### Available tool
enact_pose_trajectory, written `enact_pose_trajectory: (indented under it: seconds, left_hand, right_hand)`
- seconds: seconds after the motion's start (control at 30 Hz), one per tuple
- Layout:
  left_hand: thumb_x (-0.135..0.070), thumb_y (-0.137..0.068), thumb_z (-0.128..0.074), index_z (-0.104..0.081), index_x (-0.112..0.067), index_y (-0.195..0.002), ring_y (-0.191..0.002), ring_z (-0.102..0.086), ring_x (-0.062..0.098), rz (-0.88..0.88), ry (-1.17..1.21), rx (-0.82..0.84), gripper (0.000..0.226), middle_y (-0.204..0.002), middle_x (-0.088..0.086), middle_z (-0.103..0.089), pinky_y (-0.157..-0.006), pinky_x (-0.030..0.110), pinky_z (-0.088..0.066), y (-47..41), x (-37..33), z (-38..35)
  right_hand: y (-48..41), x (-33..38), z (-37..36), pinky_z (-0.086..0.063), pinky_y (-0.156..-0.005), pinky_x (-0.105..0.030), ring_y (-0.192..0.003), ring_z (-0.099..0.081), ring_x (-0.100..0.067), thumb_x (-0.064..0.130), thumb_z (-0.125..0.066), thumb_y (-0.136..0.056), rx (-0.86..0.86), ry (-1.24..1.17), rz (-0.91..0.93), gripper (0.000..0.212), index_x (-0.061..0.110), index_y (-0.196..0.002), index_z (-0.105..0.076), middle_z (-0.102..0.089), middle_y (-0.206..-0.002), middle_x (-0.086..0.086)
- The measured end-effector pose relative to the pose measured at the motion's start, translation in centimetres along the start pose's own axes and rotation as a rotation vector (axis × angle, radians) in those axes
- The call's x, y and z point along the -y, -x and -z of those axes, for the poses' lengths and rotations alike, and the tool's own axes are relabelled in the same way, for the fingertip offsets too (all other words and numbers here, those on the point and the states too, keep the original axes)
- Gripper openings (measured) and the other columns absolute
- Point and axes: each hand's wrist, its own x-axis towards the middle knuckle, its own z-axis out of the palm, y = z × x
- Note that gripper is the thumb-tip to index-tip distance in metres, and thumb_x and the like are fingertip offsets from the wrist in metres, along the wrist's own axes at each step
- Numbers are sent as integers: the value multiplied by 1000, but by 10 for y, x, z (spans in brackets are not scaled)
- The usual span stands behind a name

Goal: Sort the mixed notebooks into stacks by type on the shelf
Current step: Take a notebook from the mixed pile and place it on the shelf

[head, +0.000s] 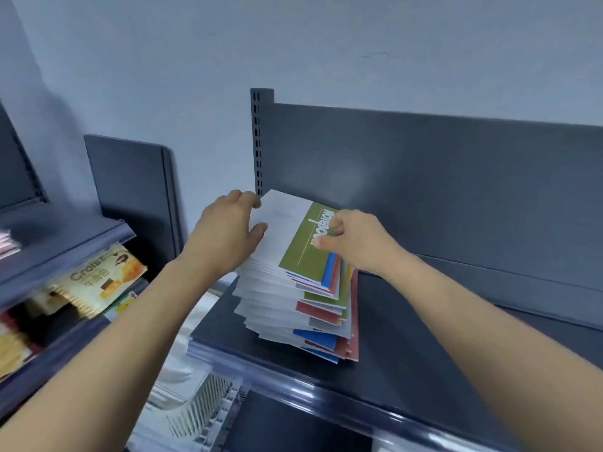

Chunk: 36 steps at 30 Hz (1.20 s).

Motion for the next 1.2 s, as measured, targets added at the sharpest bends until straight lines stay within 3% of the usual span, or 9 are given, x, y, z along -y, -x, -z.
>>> enact_pose_trajectory:
  seconds: [0.1,0.23,0.37,0.47,0.57,0.7,0.93,1.03,1.2]
  left_hand:
    - [-26,-92,-55,-50,-10,-126,-108,-51,26,33,32,-2,37,-122,7,-54,-91,35,-41,3,15,-7]
    - [-25,-92,-55,-51,-11,-125,-107,-52,25,47,45,13,36,-122,6,-54,-91,34,-42,5,24,-13]
    - [-25,-93,-54,-52,-12,-125,-106,-53,24,55,48,19,35,-123,5,-54,-92,35,-43,6,29,-17]
    - [-25,-93,-54,-52,-12,-125,-107,-53,24,63,60,30,35,-122,5,-54,-92,34,-43,6,31,-17]
    - [-25,-93,-54,-52,-12,-124,-106,-53,24,66,57,36,34,-121,4,-55,-91,35,-44,6,33,-18]
    - [-23,-92,-54,-54,-11,-118,-100,-52,25,78,75,56,29,-113,5,-56,-85,35,-43,1,31,-22]
    - [-20,-91,-53,-53,-7,-120,-104,-52,29,109,92,74,32,-116,9,-54,-89,41,-45,-11,17,-34]
    - [-29,-92,-51,-51,-6,-121,-106,-49,30,163,-10,127,37,-117,11,-53,-89,40,-44,-16,10,-40]
    - [-49,-88,-53,-50,-6,-123,-114,-40,31,236,-127,220,55,-117,14,-51,-89,39,-40,-26,0,-44]
  right_hand:
    - [-15,-3,-20,-48,-59,-18,-71,-58,-5,34,-65,-86,152,-192,-136,27,11,-100,-65,-68,-104,0]
    - [-32,-4,-40,-54,-80,-32,-101,-60,-19,38,-68,-82,156,-336,-333,40,16,-114,-58,-64,-114,-1]
    - [-44,-1,-51,-50,-90,-38,-106,-58,-24,39,-73,-77,168,-305,-441,50,12,-114,-55,-61,-115,-5]
    - [-50,-1,-52,-48,-96,-41,-112,-57,-30,27,-74,-78,142,-333,-465,52,3,-119,-54,-58,-122,-14]
    - [-56,-9,-50,-47,-96,-42,-113,-56,-33,13,-65,-83,31,-374,-506,42,-1,-121,-52,-56,-123,-17]
    - [-55,-20,-40,-50,-76,-32,-87,-59,-28,3,-47,-89,-183,-447,-567,7,2,-89,-54,-60,-99,-10]
    - [-32,-43,-15,-45,-65,-31,-76,-52,-22,2,-41,-90,-490,-389,-432,9,9,-88,-46,-54,-84,-4]
    - [-23,-51,-6,-39,-59,-30,-71,-48,-18,4,-41,-92,-585,-414,-373,7,8,-90,-46,-49,-76,2]
    - [-12,-61,10,-40,-65,-31,-77,-50,-19,5,-43,-94,-689,-409,-328,8,5,-98,-49,-53,-85,-1]
